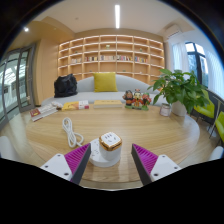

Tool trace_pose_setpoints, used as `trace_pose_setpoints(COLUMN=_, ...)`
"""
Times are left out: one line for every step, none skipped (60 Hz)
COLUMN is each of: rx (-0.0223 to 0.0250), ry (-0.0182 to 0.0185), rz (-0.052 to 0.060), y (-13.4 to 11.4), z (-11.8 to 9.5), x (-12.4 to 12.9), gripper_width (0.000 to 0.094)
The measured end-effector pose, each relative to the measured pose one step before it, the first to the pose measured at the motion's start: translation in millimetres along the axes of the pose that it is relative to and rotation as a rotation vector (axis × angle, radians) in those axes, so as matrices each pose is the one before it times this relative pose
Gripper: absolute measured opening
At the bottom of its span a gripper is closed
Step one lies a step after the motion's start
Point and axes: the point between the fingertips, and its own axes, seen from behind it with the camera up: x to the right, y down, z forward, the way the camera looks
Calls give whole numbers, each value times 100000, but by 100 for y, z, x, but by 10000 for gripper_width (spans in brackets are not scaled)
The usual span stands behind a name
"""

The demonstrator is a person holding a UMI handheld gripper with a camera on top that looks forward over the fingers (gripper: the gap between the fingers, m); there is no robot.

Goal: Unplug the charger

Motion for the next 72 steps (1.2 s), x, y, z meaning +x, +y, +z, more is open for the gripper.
trace_pose_setpoints(rx=973, ry=84, rz=196, y=-154, z=475, x=-42, gripper_width=839)
trace_pose_setpoints(rx=822, ry=163, rz=181, y=-140, z=466, x=-34, gripper_width=829)
trace_pose_setpoints(rx=681, ry=136, rz=100, y=-23, z=404, x=-108, gripper_width=814)
trace_pose_setpoints(rx=381, ry=10, rz=-18, y=-62, z=446, x=-60, gripper_width=800)
trace_pose_setpoints(rx=-119, ry=257, rz=-221, y=-87, z=356, x=-128, gripper_width=779)
trace_pose_setpoints(rx=-398, ry=367, rz=-157, y=65, z=296, x=50, gripper_width=762)
trace_pose_setpoints(rx=-607, ry=597, rz=-122, y=182, z=339, x=35, gripper_width=741)
trace_pose_setpoints(rx=-395, ry=305, rz=30, y=267, z=419, x=73, gripper_width=717)
trace_pose_setpoints(rx=-454, ry=259, rz=105, y=156, z=308, x=-29, gripper_width=692)
trace_pose_setpoints(rx=-130, ry=126, rz=163, y=91, z=278, x=-63, gripper_width=663)
trace_pose_setpoints(rx=273, ry=138, rz=299, y=24, z=213, x=-40, gripper_width=631)
trace_pose_setpoints(rx=638, ry=112, rz=373, y=-44, z=199, x=-26, gripper_width=598)
trace_pose_setpoints(rx=922, ry=-386, rz=244, y=-42, z=287, x=195, gripper_width=554)
trace_pose_setpoints(rx=778, ry=-327, rz=251, y=-108, z=72, x=-168, gripper_width=495)
trace_pose_setpoints(rx=719, ry=873, rz=62, y=-178, z=-63, x=39, gripper_width=446)
trace_pose_setpoints(rx=910, ry=256, rz=-210, y=-198, z=36, x=57, gripper_width=440)
trace_pose_setpoints(rx=282, ry=-496, rz=126, y=6, z=22, x=-113, gripper_width=434)
trace_pose_setpoints(rx=-69, ry=-6, rz=-28, y=81, z=27, x=9, gripper_width=418)
trace_pose_setpoints(rx=193, ry=-263, rz=-135, y=-19, z=18, x=-50, gripper_width=403)
trace_pose_setpoints(rx=74, ry=-250, rz=-325, y=-34, z=-11, x=-21, gripper_width=389)
trace_pose_setpoints(rx=-324, ry=-200, rz=-398, y=27, z=-2, x=-22, gripper_width=374)
trace_pose_setpoints(rx=-368, ry=-209, rz=-273, y=15, z=-15, x=-27, gripper_width=356)
trace_pose_setpoints(rx=-194, ry=-152, rz=-3, y=79, z=-6, x=30, gripper_width=342)
trace_pose_setpoints(rx=-479, ry=-108, rz=133, y=29, z=9, x=-11, gripper_width=327)
trace_pose_setpoints(rx=-387, ry=-63, rz=288, y=-46, z=-102, x=-13, gripper_width=315)
trace_pose_setpoints(rx=-291, ry=8, rz=522, y=-59, z=6, x=26, gripper_width=306)
trace_pose_setpoints(rx=236, ry=95, rz=700, y=-205, z=-115, x=67, gripper_width=294)
trace_pose_setpoints(rx=2146, ry=148, rz=665, y=-777, z=-183, x=29, gripper_width=285)
trace_pose_setpoints(rx=3710, ry=738, rz=-232, y=-1286, z=-230, x=152, gripper_width=279)
trace_pose_setpoints(rx=4551, ry=1253, rz=-1321, y=-1713, z=-451, x=236, gripper_width=274)
trace_pose_setpoints(rx=5405, ry=1475, rz=-1950, y=-2135, z=-474, x=277, gripper_width=274)
trace_pose_setpoints(rx=5275, ry=1211, rz=-2006, y=-2234, z=-482, x=194, gripper_width=272)
trace_pose_setpoints(rx=4519, ry=634, rz=-1711, y=-2087, z=-372, x=55, gripper_width=272)
trace_pose_setpoints(rx=3676, ry=11, rz=-1012, y=-2093, z=-249, x=-40, gripper_width=272)
trace_pose_setpoints(rx=2544, ry=-930, rz=8, y=-2255, z=173, x=114, gripper_width=271)
trace_pose_setpoints(rx=2675, ry=-1023, rz=735, y=-1675, z=-364, x=-480, gripper_width=270)
trace_pose_setpoints(rx=2018, ry=-1258, rz=1126, y=-1694, z=-24, x=-170, gripper_width=270)
trace_pose_setpoints(rx=1733, ry=-1208, rz=1243, y=-1545, z=237, x=65, gripper_width=271)
trace_pose_setpoints(rx=1466, ry=-863, rz=1161, y=-1352, z=47, x=-15, gripper_width=270)
trace_pose_setpoints(rx=1250, ry=-615, rz=897, y=-1191, z=47, x=97, gripper_width=270)
trace_pose_setpoints(rx=1079, ry=-460, rz=543, y=-1021, z=73, x=182, gripper_width=270)
trace_pose_setpoints(rx=864, ry=-178, rz=340, y=-792, z=64, x=252, gripper_width=270)
trace_pose_setpoints(rx=760, ry=-125, rz=249, y=-682, z=158, x=517, gripper_width=271)
trace_pose_setpoints(rx=361, ry=172, rz=-147, y=-330, z=104, x=444, gripper_width=269)
trace_pose_setpoints(rx=-17, ry=565, rz=-284, y=-440, z=178, x=118, gripper_width=270)
trace_pose_setpoints(rx=-138, ry=543, rz=-444, y=40, z=128, x=495, gripper_width=271)
trace_pose_setpoints(rx=-449, ry=650, rz=-574, y=269, z=131, x=501, gripper_width=270)
trace_pose_setpoints(rx=-840, ry=649, rz=-681, y=443, z=129, x=520, gripper_width=270)
trace_pose_setpoints(rx=-1255, ry=474, rz=-866, y=901, z=92, x=862, gripper_width=270)
trace_pose_setpoints(rx=-1838, ry=600, rz=-794, y=866, z=160, x=539, gripper_width=269)
trace_pose_setpoints(rx=-1926, ry=403, rz=-519, y=1646, z=419, x=1137, gripper_width=269)
trace_pose_setpoints(rx=-2836, ry=678, rz=-203, y=734, z=226, x=197, gripper_width=270)
trace_pose_setpoints(rx=-2660, ry=651, rz=36, y=907, z=83, x=205, gripper_width=270)
trace_pose_setpoints(rx=-2931, ry=422, rz=136, y=1259, z=233, x=385, gripper_width=269)
trace_pose_setpoints(rx=-3150, ry=339, rz=184, y=1398, z=252, x=349, gripper_width=269)
trace_pose_setpoints(rx=-3246, ry=227, rz=57, y=1707, z=413, x=575, gripper_width=270)
trace_pose_setpoints(rx=-3080, ry=375, rz=122, y=1473, z=287, x=376, gripper_width=269)
trace_pose_setpoints(rx=-3022, ry=507, rz=4, y=1416, z=306, x=425, gripper_width=269)
trace_pose_setpoints(rx=-2844, ry=445, rz=-101, y=1814, z=617, x=549, gripper_width=269)
trace_pose_setpoints(rx=-3043, ry=555, rz=-131, y=1331, z=324, x=353, gripper_width=269)
trace_pose_setpoints(rx=-2247, ry=537, rz=41, y=1210, z=332, x=317, gripper_width=276)
trace_pose_setpoints(rx=-2215, ry=430, rz=165, y=1108, z=339, x=258, gripper_width=281)
trace_pose_setpoints(rx=-2559, ry=262, rz=84, y=1058, z=290, x=255, gripper_width=287)
trace_pose_setpoints(rx=-2263, ry=30, rz=136, y=1075, z=337, x=166, gripper_width=297)
trace_pose_setpoints(rx=-2226, ry=-112, rz=80, y=988, z=331, x=153, gripper_width=301)
trace_pose_setpoints(rx=-1897, ry=-213, rz=239, y=881, z=349, x=98, gripper_width=311)
trace_pose_setpoints(rx=-1677, ry=-268, rz=472, y=784, z=315, x=89, gripper_width=322)
trace_pose_setpoints(rx=-1652, ry=-391, rz=732, y=584, z=332, x=88, gripper_width=330)
trace_pose_setpoints(rx=-1200, ry=-349, rz=514, y=650, z=280, x=24, gripper_width=339)
trace_pose_setpoints(rx=-911, ry=-328, rz=346, y=761, z=449, x=130, gripper_width=349)
trace_pose_setpoints(rx=-1257, ry=-193, rz=366, y=519, z=238, x=40, gripper_width=356)
trace_pose_setpoints(rx=-1260, ry=-180, rz=409, y=454, z=226, x=54, gripper_width=366)
